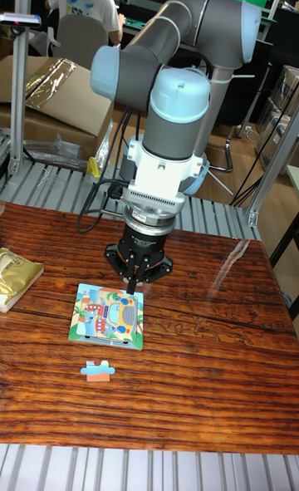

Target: Assemble one piece of a puzzle

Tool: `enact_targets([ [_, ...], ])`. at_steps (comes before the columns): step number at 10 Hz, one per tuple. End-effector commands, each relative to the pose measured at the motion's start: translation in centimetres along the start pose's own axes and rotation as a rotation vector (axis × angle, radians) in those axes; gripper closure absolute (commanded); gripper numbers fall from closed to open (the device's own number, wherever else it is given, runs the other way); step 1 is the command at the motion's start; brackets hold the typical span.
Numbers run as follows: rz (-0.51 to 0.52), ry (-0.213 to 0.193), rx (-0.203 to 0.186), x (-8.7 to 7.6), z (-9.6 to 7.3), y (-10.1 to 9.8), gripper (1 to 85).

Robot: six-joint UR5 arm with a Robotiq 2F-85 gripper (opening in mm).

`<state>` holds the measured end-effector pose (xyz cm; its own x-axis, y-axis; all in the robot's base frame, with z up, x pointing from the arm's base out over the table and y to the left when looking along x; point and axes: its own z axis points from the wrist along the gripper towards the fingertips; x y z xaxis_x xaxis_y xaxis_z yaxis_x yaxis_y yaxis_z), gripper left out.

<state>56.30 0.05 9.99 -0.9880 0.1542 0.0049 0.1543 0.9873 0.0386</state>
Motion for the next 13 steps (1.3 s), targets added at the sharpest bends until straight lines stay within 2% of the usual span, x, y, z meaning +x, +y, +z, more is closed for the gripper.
enact_targets([
  [1,0.024,-0.002,-0.024,-0.1,-0.1,0.5,84.3],
  [4,0.044,-0.042,-0.052,-1.2,-0.2,1.2,84.3],
  [7,0.036,-0.084,-0.062,-2.3,-0.3,1.5,84.3],
  [10,-0.001,-0.089,-0.028,-2.3,-0.2,0.6,84.3],
  [11,-0.016,-0.090,-0.008,-2.8,0.0,0.2,84.3],
  [13,-0.048,-0.102,0.026,-4.7,1.3,-0.8,84.3],
])
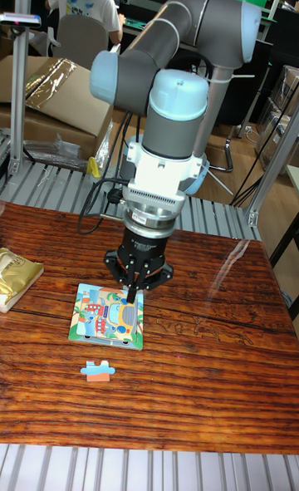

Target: Assemble one piece of a puzzle

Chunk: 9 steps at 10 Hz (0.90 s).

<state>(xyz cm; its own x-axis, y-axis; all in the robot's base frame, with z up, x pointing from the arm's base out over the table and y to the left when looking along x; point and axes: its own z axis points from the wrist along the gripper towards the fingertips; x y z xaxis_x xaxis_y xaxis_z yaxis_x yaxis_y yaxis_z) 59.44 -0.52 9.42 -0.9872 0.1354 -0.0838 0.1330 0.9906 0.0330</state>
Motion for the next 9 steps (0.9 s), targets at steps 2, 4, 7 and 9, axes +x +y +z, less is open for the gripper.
enact_targets([
  [2,-0.052,-0.022,0.043,-2.6,2.0,-1.4,84.3],
  [4,-0.067,-0.028,0.048,-3.6,2.9,-1.6,84.3],
  [7,-0.084,-0.036,0.058,-4.6,4.0,-1.8,84.3],
  [9,-0.079,-0.041,0.042,-5.2,4.9,-1.4,84.3],
])
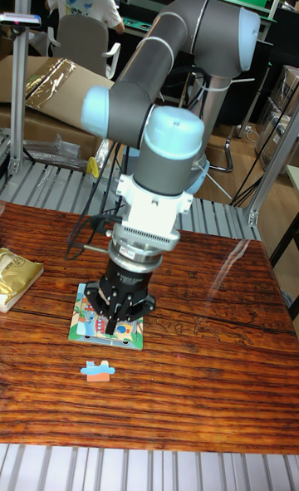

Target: Assemble one piece of a puzzle

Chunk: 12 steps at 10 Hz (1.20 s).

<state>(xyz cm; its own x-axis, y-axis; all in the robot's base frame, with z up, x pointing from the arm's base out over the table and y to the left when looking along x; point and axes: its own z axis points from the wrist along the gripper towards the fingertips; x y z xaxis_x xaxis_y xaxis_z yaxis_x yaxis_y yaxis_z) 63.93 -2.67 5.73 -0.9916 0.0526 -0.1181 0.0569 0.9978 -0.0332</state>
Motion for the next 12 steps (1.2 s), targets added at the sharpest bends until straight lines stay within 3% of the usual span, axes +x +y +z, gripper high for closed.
enact_targets([
  [1,0.002,-0.012,-0.012,-1.18,1.41,0.25,84.3],
  [4,0.000,-0.018,-0.008,-1.82,2.26,0.33,84.3],
  [12,-0.003,-0.021,-0.010,-2.03,2.41,0.46,84.3],
])
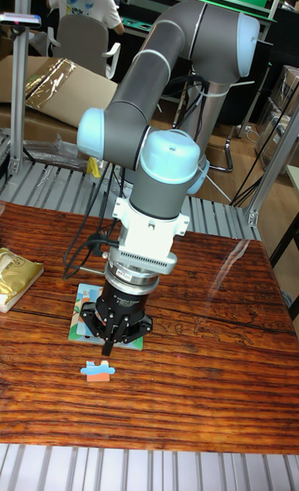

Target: Assemble one piece of a puzzle

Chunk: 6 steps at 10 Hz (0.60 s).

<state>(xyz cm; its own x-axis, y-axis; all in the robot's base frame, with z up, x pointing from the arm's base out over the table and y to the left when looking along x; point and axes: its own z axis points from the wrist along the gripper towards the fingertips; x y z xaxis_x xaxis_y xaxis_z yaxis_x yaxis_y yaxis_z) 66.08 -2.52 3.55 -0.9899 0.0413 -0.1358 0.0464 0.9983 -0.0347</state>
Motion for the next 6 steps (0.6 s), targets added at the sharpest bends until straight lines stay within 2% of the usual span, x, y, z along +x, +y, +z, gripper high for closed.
enact_targets([
  [1,0.008,-0.003,-0.010,-0.17,0.00,0.12,84.3],
  [6,0.003,-0.006,-0.012,-0.23,-0.03,0.16,84.3],
])
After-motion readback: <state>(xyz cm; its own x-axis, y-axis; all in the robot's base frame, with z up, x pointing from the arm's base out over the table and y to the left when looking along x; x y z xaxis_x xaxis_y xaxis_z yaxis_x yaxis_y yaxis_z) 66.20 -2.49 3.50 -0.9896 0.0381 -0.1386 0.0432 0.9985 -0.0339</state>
